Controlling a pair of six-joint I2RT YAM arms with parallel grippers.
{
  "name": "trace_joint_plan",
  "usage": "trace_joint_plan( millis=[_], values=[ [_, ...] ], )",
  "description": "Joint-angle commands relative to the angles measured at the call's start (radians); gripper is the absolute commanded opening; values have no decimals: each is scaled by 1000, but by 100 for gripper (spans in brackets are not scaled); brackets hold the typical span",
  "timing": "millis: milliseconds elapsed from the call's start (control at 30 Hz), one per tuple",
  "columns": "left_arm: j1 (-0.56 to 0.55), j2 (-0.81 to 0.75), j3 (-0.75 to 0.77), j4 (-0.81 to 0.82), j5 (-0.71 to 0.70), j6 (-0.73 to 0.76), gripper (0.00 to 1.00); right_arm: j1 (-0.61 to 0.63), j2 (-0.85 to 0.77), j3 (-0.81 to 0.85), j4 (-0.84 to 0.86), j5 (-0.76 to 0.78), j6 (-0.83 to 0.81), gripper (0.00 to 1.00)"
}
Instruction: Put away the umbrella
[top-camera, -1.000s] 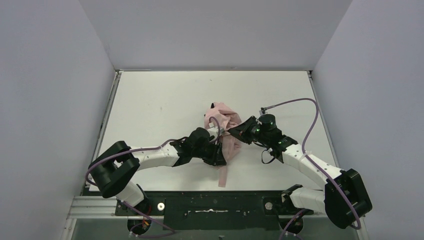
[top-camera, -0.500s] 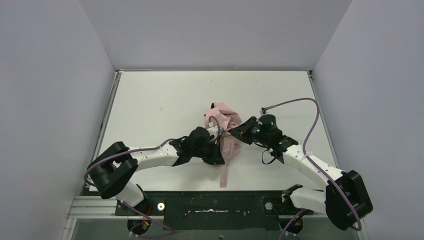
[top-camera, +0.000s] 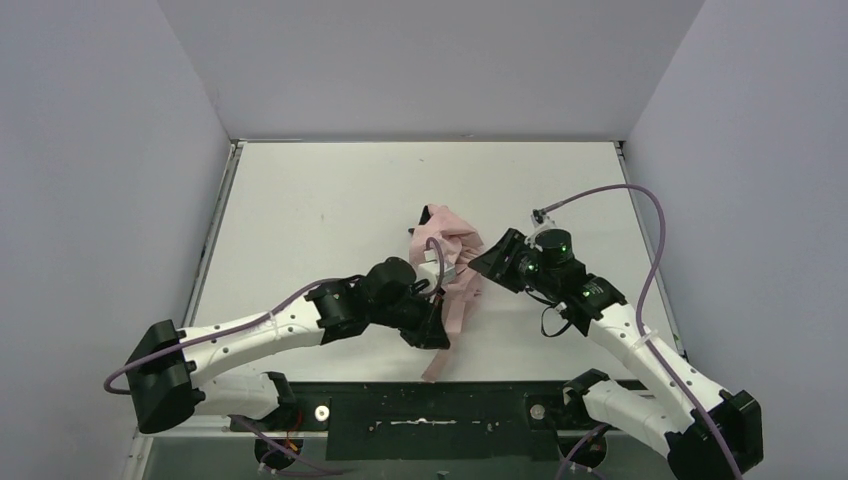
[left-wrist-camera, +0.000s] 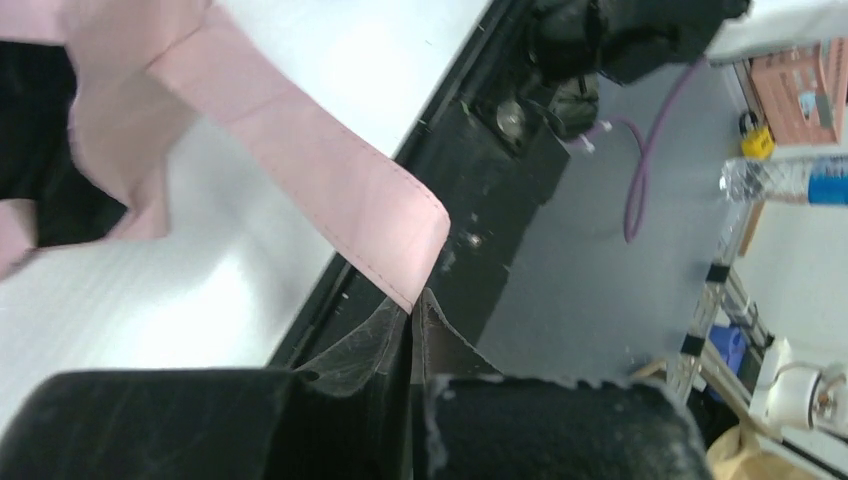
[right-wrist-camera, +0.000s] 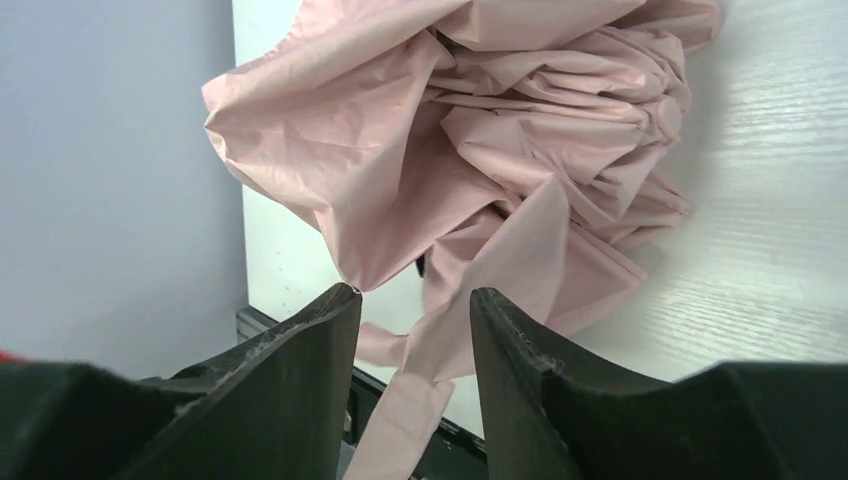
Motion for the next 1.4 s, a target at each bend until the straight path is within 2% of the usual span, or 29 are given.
trace_joint_plan(
  millis=[0, 233, 400, 567, 800, 1000, 1233, 1367],
  values=[
    [-85, -44, 88, -169, -16, 27, 0, 7, -40, 45, -90, -25, -126, 42],
    [-243, -14, 95, -201, -133, -46, 0, 14, -87, 15, -109, -152, -182, 22],
    [-299, -4, 59, -175, -192, -107, 0, 57, -135, -45, -37, -241, -143, 16],
    [-304, 4, 50, -191, -209, -120, 0, 181, -126, -146, 85, -250, -70, 15],
    [-304, 13, 34, -199, -196, -121, 0, 387, -18, -183, 139, -66, -46, 13],
    [-304, 16, -7, -183, -174, -130, 0, 410, 58, -273, 217, 20, -29, 11],
    [-303, 62, -21, -171, -162, -133, 0, 410, 201, -407, 467, 6, -31, 13],
    [-301, 103, -11, -178, -154, -121, 0, 409, 303, -400, 544, -31, -57, 17]
  ],
)
